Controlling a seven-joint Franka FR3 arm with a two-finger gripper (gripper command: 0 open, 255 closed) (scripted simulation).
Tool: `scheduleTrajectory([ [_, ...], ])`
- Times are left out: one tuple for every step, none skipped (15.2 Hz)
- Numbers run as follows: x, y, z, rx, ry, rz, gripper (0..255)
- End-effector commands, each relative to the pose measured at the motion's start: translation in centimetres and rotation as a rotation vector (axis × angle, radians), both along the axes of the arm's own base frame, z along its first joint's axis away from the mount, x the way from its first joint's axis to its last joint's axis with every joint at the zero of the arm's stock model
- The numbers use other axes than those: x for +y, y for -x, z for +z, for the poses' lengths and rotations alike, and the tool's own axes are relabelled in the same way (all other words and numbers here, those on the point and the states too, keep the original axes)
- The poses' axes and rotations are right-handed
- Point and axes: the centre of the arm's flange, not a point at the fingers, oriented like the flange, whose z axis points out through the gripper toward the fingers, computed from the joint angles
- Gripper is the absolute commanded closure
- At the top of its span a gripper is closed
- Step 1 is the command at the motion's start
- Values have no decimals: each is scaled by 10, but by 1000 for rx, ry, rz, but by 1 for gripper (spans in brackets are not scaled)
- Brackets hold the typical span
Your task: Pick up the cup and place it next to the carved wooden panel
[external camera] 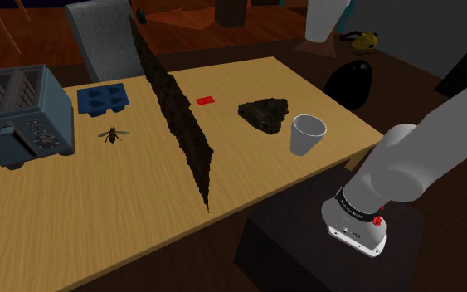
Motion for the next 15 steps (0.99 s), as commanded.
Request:
scheduleTrajectory([
  [28,3,-2,0,2,-2,255],
  [41,3,-2,0,2,-2,255],
  [55,4,-2,0,2,-2,255],
  [68,5,-2,0,2,-2,255],
  [81,6,-2,0,2,-2,255],
  [94,6,-2,0,2,-2,255],
  [107,7,-2,0,2,-2,255],
  [120,8,-2,0,2,-2,255],
  [134,9,-2,0,2,-2,255],
  [147,9,-2,0,2,-2,255],
  [160,10,-2,0,2,-2,255],
  [173,11,-2,0,2,-2,255],
  [186,12,-2,0,2,-2,255],
  [199,12,-2,0,2,-2,255],
  [213,13,-2,0,2,-2,255],
])
